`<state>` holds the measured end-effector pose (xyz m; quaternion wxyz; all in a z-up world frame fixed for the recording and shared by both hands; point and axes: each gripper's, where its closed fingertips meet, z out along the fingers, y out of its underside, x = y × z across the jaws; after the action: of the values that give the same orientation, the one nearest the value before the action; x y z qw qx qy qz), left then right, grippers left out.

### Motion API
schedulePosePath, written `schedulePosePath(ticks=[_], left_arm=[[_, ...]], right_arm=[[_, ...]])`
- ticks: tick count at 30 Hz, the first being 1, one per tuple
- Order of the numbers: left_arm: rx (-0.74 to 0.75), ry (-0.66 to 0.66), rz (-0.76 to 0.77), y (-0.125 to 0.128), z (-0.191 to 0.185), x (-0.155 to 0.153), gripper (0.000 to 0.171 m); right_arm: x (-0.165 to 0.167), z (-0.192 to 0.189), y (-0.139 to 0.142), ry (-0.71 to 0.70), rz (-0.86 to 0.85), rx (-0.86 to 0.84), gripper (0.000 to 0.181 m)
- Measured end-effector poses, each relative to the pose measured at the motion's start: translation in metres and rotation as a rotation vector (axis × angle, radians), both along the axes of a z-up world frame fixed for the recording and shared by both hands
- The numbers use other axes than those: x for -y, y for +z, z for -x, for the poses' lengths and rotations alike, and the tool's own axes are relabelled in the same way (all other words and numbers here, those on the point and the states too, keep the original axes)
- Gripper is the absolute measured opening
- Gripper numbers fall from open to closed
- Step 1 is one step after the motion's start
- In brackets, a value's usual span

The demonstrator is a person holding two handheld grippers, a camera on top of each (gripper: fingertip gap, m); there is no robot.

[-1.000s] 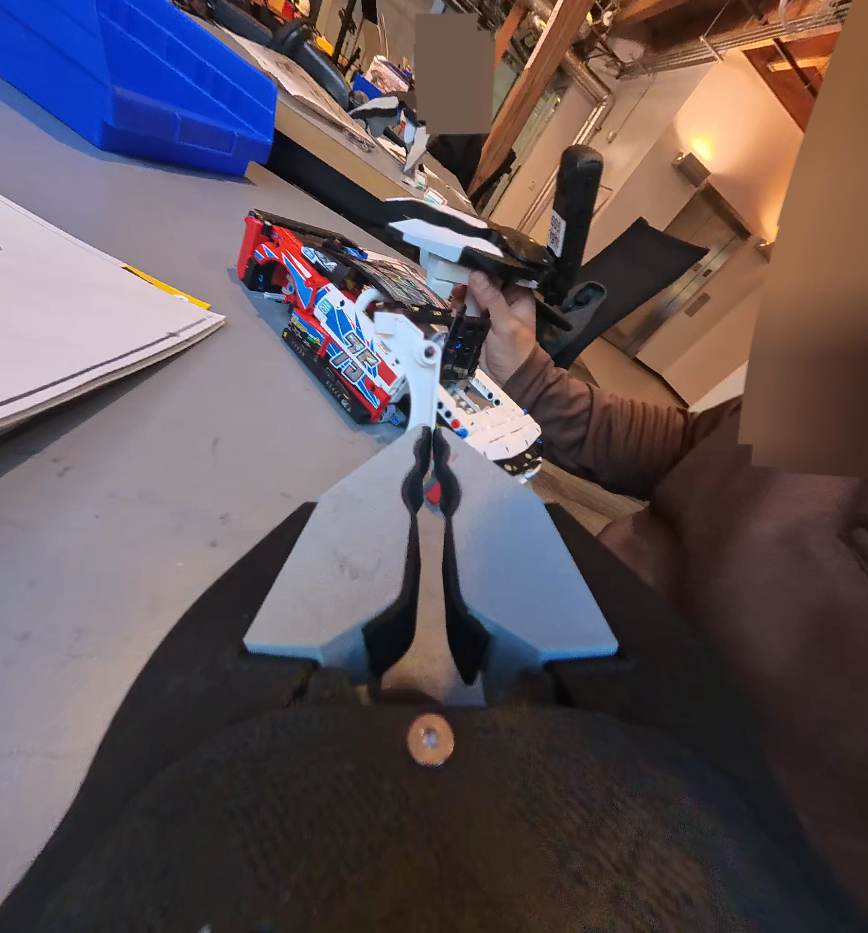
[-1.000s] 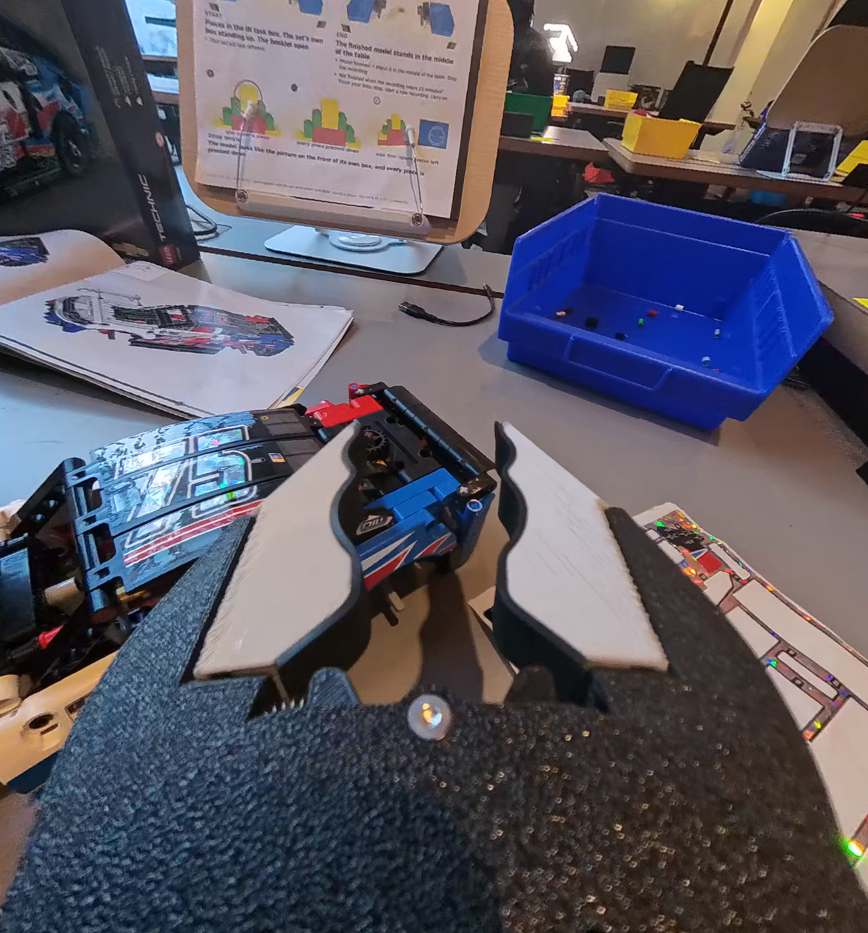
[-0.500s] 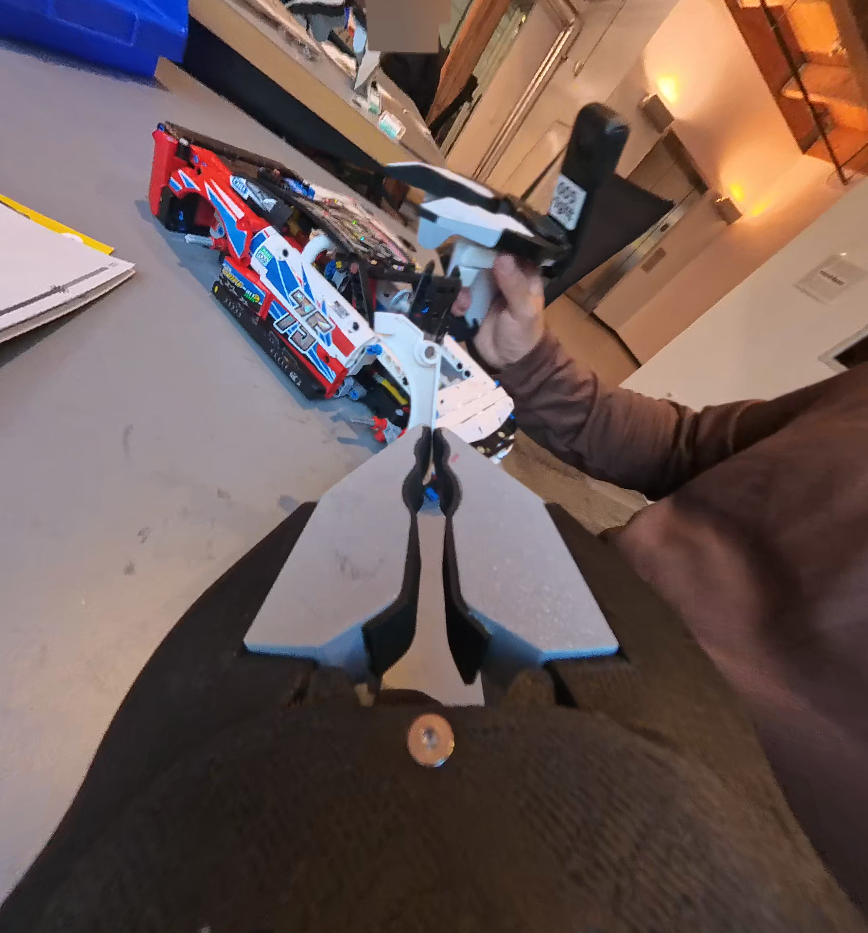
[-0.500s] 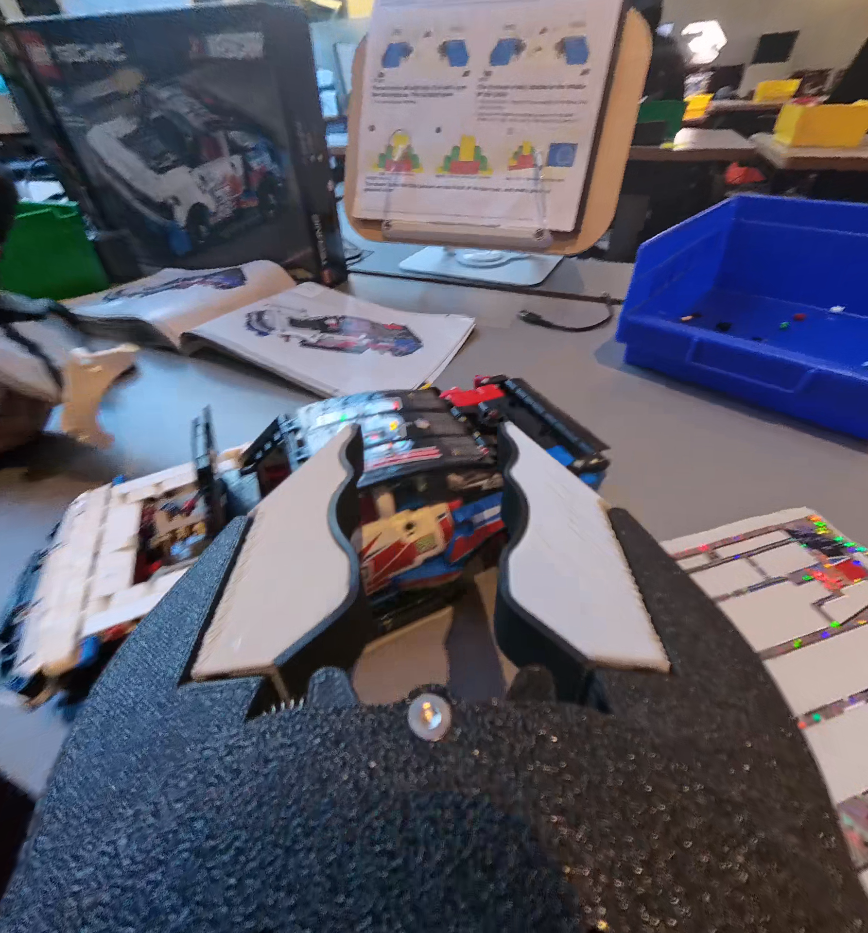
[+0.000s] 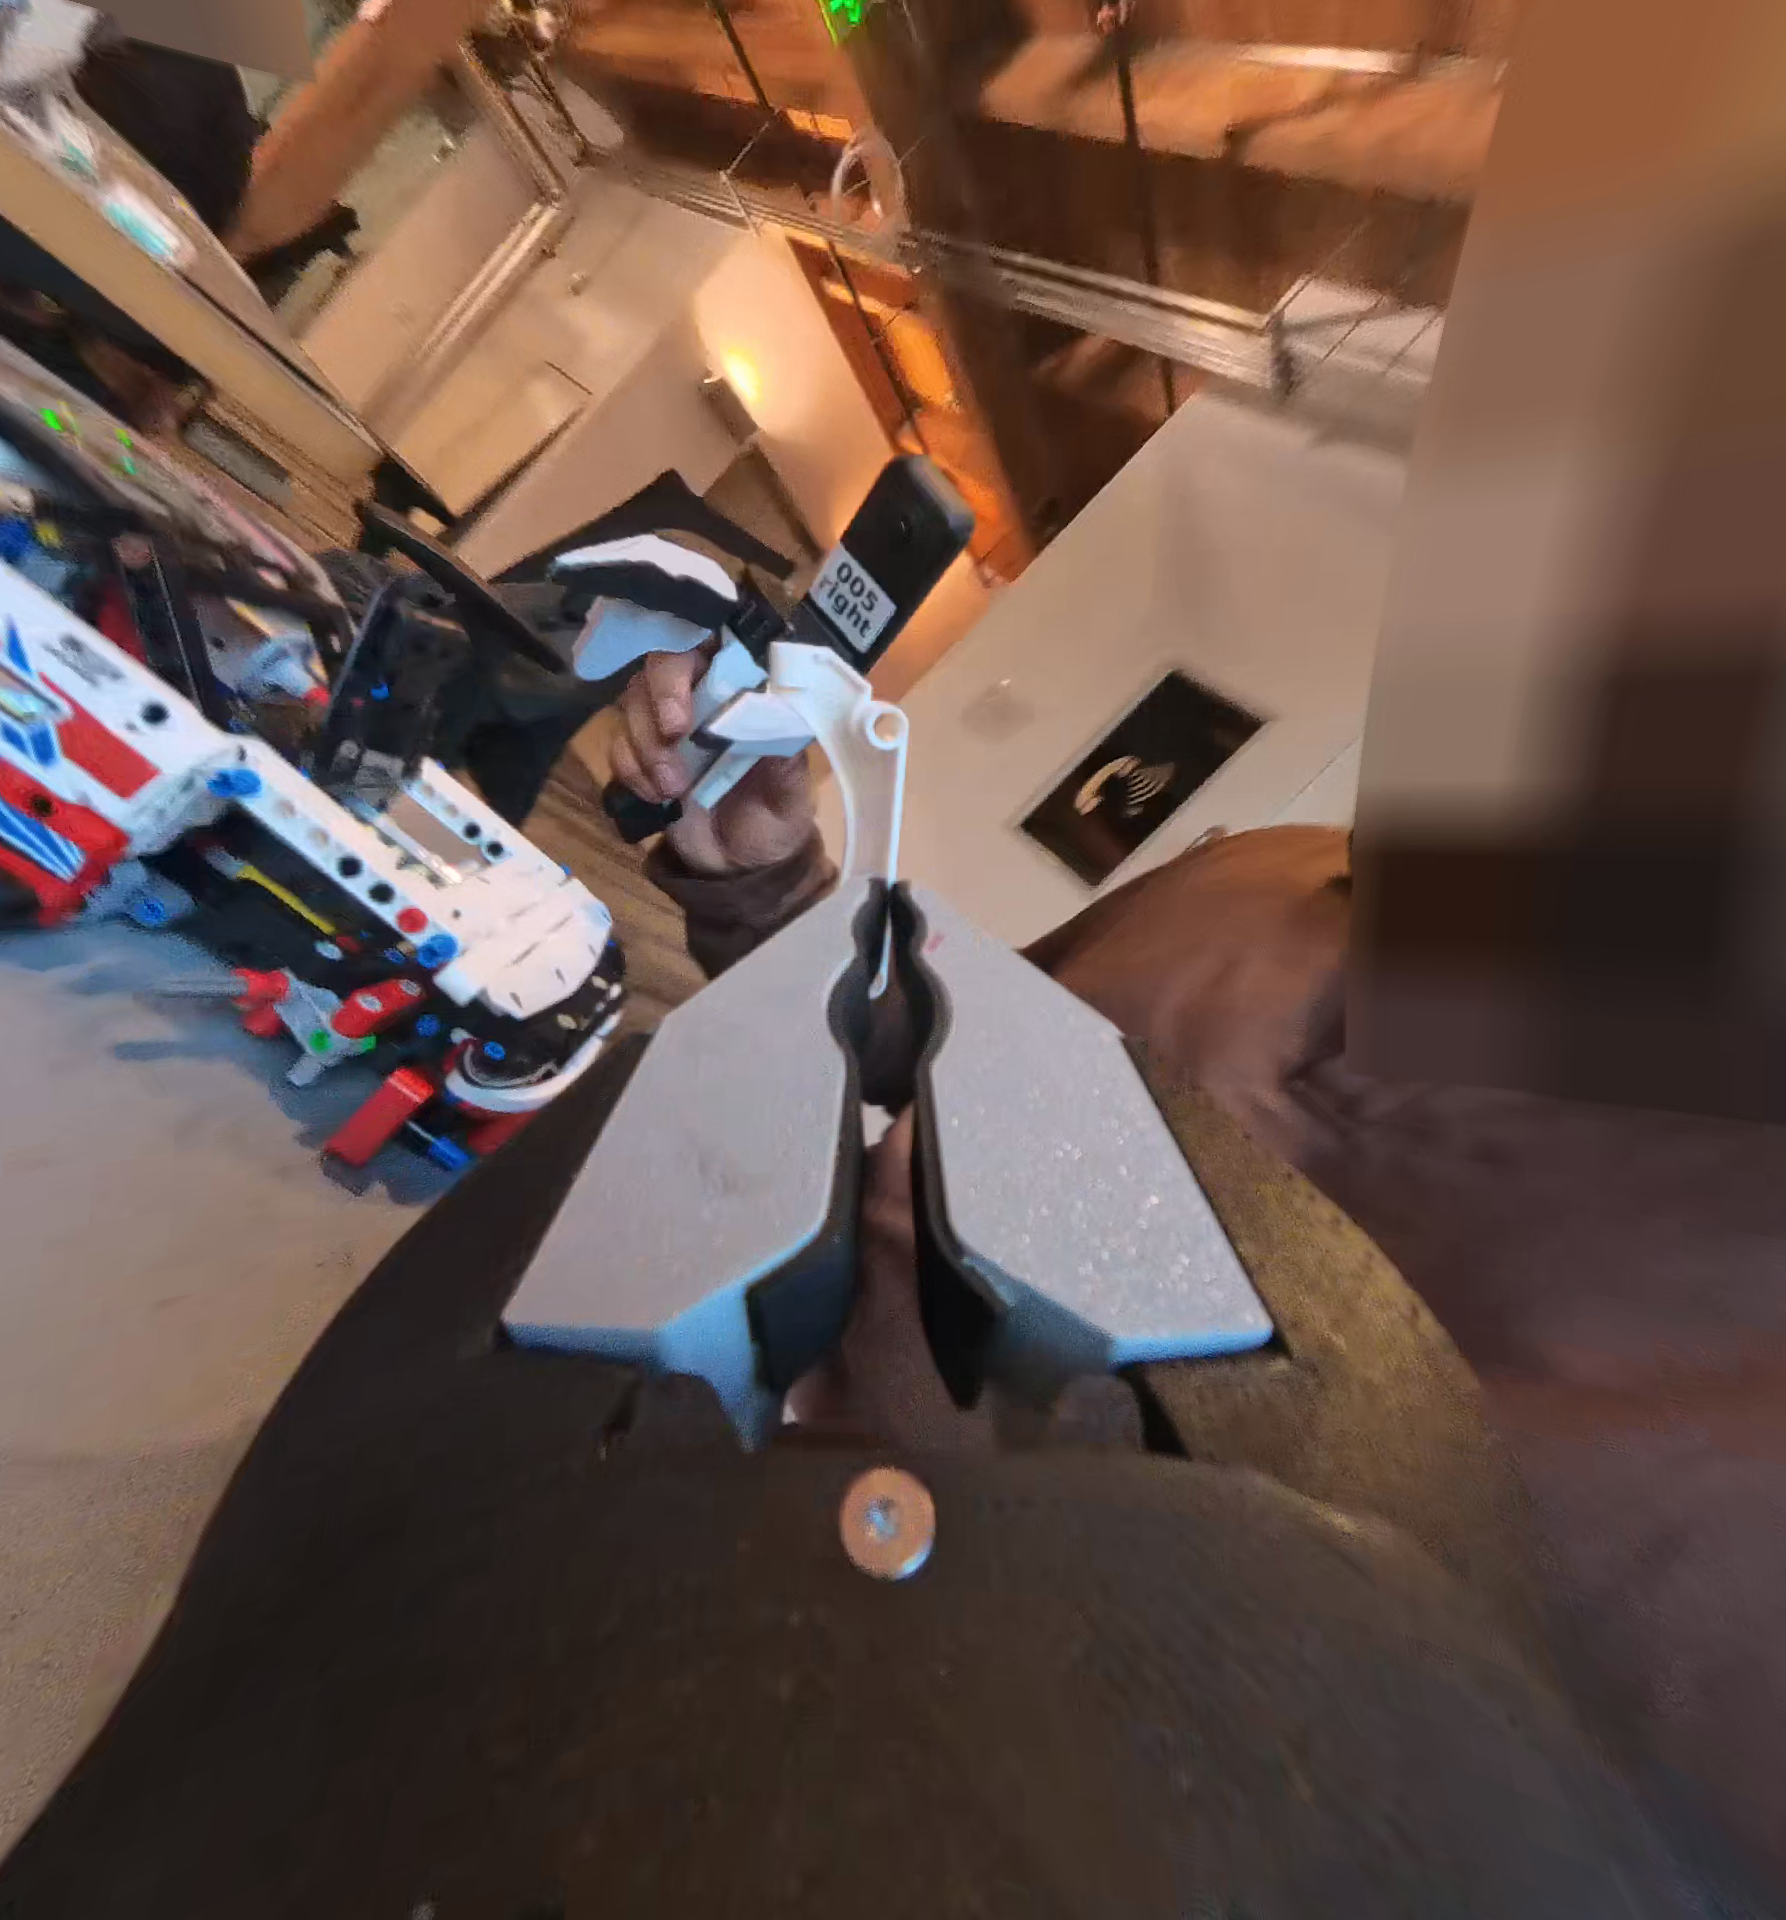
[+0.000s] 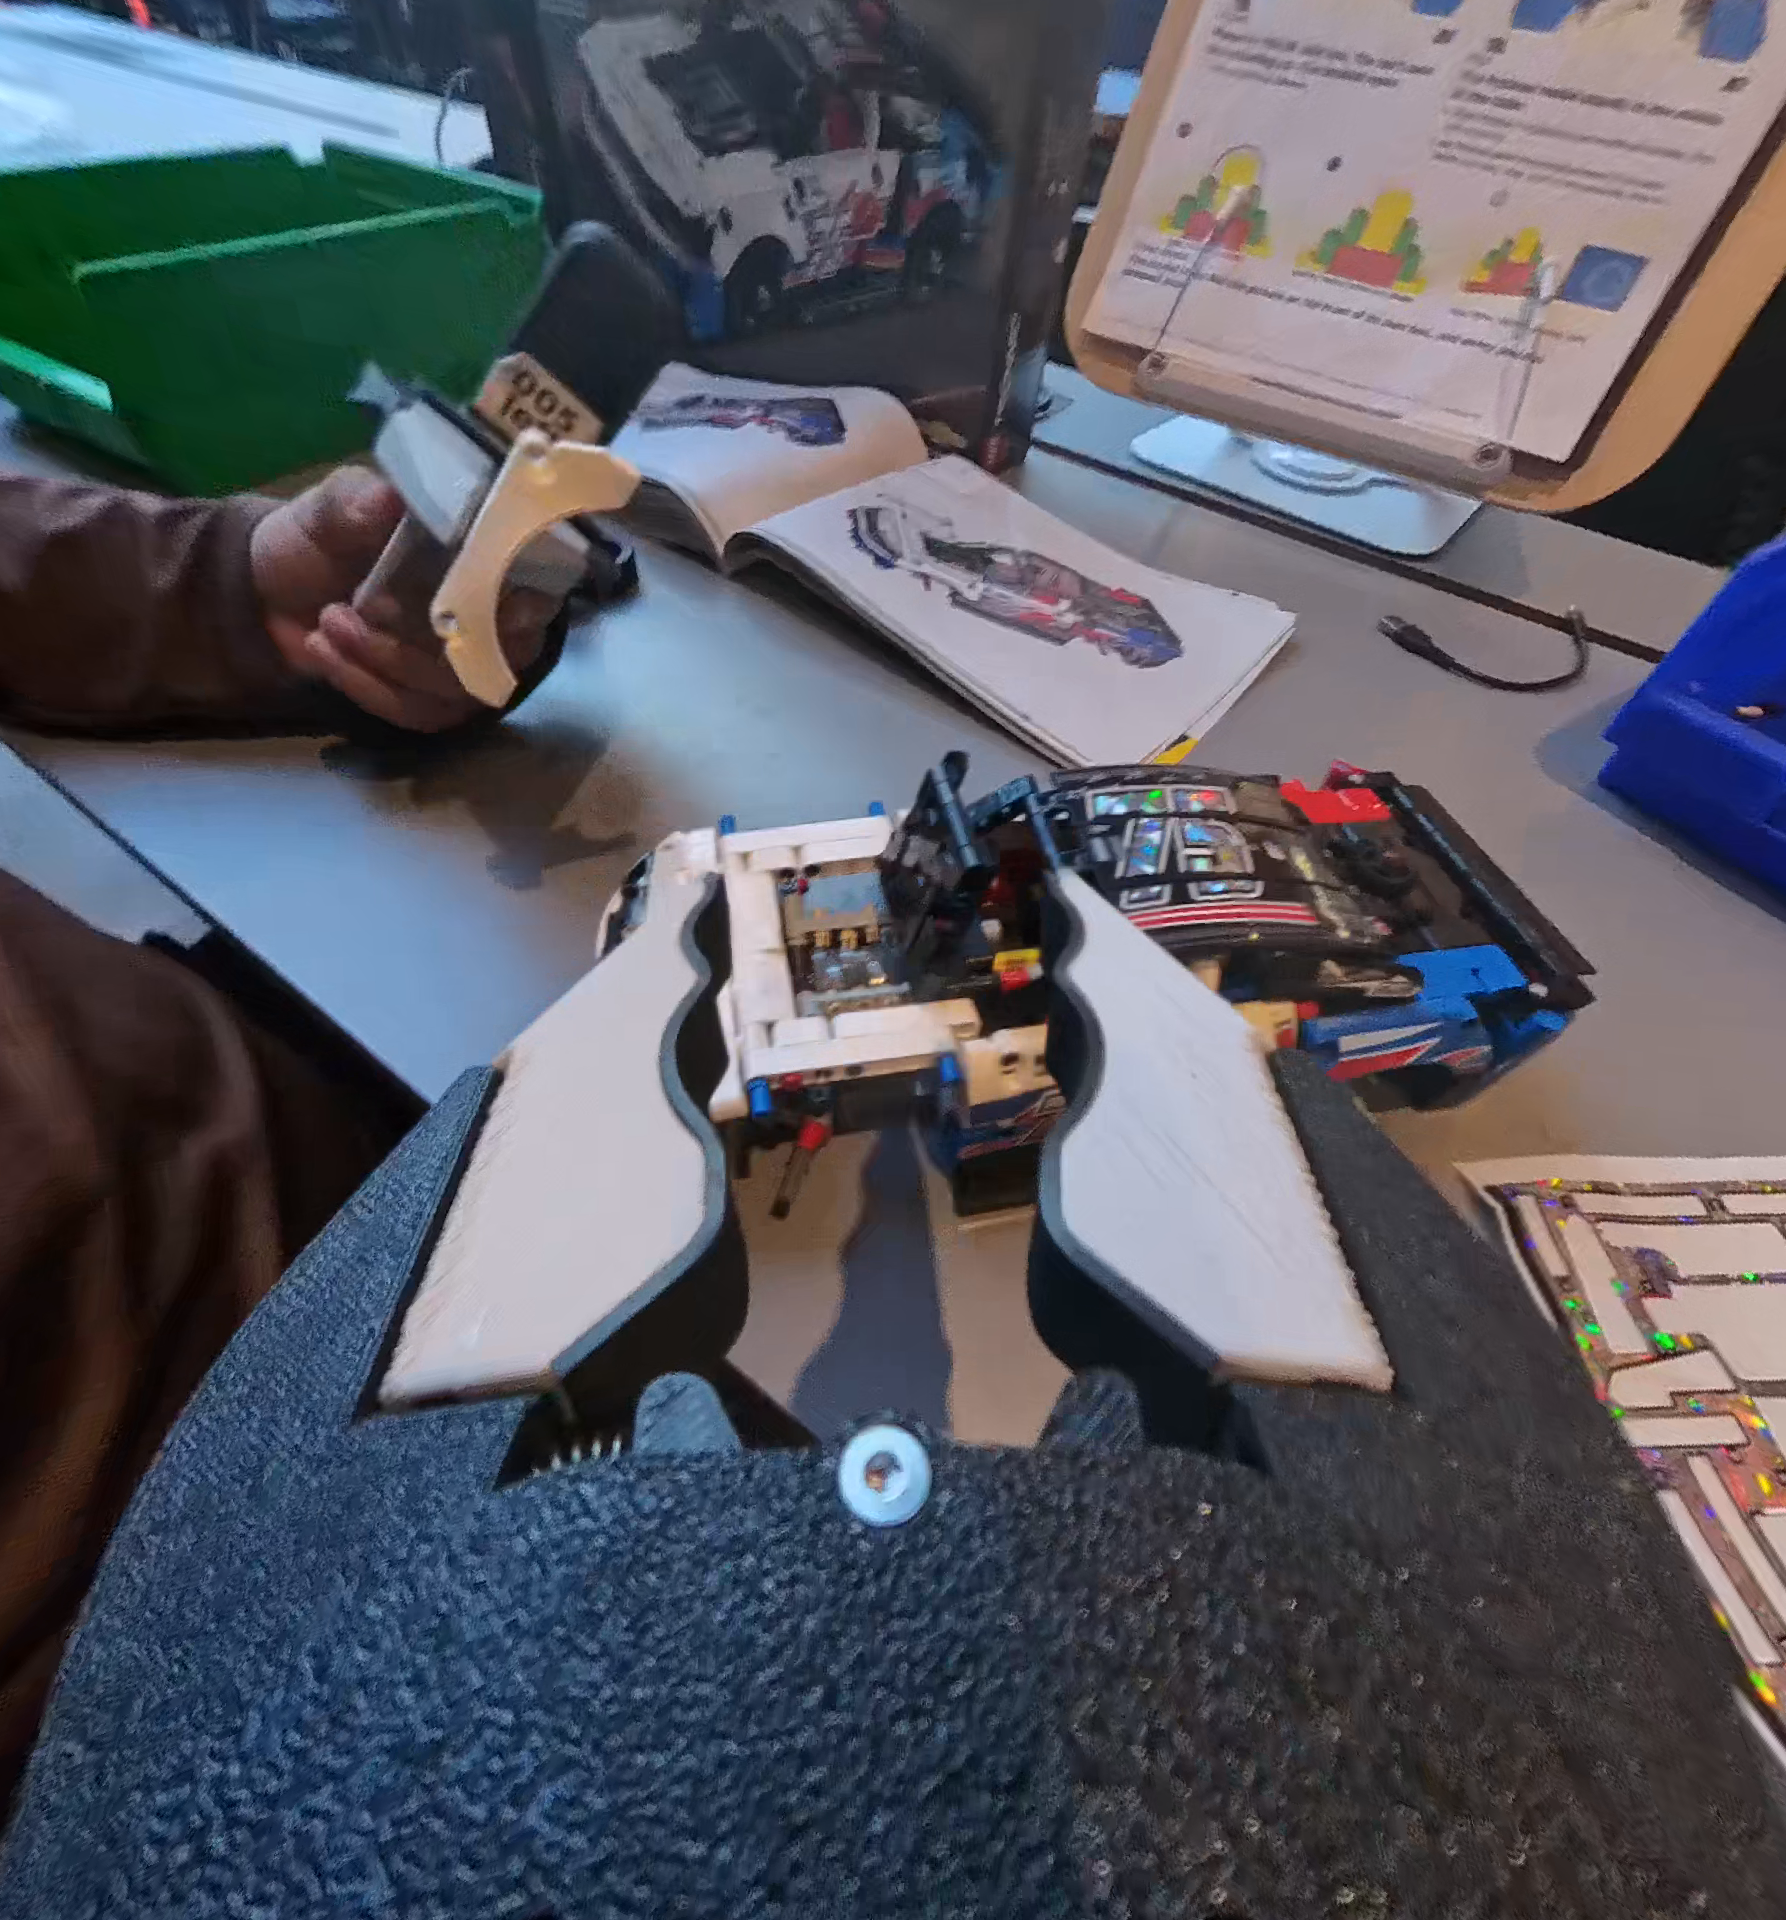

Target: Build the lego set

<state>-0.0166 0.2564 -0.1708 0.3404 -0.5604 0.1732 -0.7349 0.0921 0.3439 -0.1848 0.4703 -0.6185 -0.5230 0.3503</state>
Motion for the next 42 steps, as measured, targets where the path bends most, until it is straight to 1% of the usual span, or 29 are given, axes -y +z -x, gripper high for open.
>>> schedulePosePath(ticks=[1, 2, 5, 7, 9, 12, 15, 20, 24, 30, 37, 42], left_arm=[[0.008, -0.014, 0.032, -0.002, -0.001, -0.001, 0.0], [0.002, -0.014, 0.027, -0.002, 0.0, -0.002, 0.0], [-0.049, 0.022, -0.036, -0.004, 0.0, -0.001, 0.0], [-0.05, 0.021, -0.041, -0.004, -0.001, 0.0, 0.0], [-0.051, 0.028, -0.048, -0.003, -0.001, 0.001, 0.0], [-0.051, 0.033, -0.049, -0.003, 0.001, 0.002, 0.0], [-0.082, 0.029, -0.052, -0.006, 0.0, 0.004, 0.0], [-0.085, -0.013, -0.045, -0.008, -0.004, 0.007, 0.0], [-0.077, -0.018, -0.04, -0.007, -0.004, 0.007, 0.0], [-0.056, -0.008, -0.022, -0.006, -0.001, 0.003, 0.0], [-0.054, -0.014, -0.016, -0.006, -0.001, 0.003, 0.0], [-0.046, -0.013, -0.011, -0.006, 0.0, 0.002, 0.0]], right_arm=[[0.004, 0.001, -0.003, -0.001, -0.001, 0.026, 0.06], [0.004, 0.001, -0.008, -0.019, 0.003, 0.053, 0.06], [0.004, 0.008, -0.014, -0.028, 0.037, 0.086, 0.056], [-0.007, 0.012, -0.013, -0.08, 0.038, 0.104, 0.054], [-0.015, 0.016, -0.009, -0.102, 0.032, 0.104, 0.054], [-0.019, 0.025, -0.005, -0.085, 0.052, 0.098, 0.054], [-0.026, 0.029, -0.007, -0.084, 0.077, 0.11, 0.054], [-0.03, 0.036, -0.012, -0.053, 0.174, 0.1, 0.056], [-0.026, 0.043, -0.015, 0.031, 0.238, 0.112, 0.059], [-0.03, 0.046, -0.018, 0.03, 0.233, 0.125, 0.059], [-0.052, 0.036, -0.022, -0.076, 0.215, 0.127, 0.054], [-0.06, 0.035, -0.024, -0.106, 0.216, 0.126, 0.052]])
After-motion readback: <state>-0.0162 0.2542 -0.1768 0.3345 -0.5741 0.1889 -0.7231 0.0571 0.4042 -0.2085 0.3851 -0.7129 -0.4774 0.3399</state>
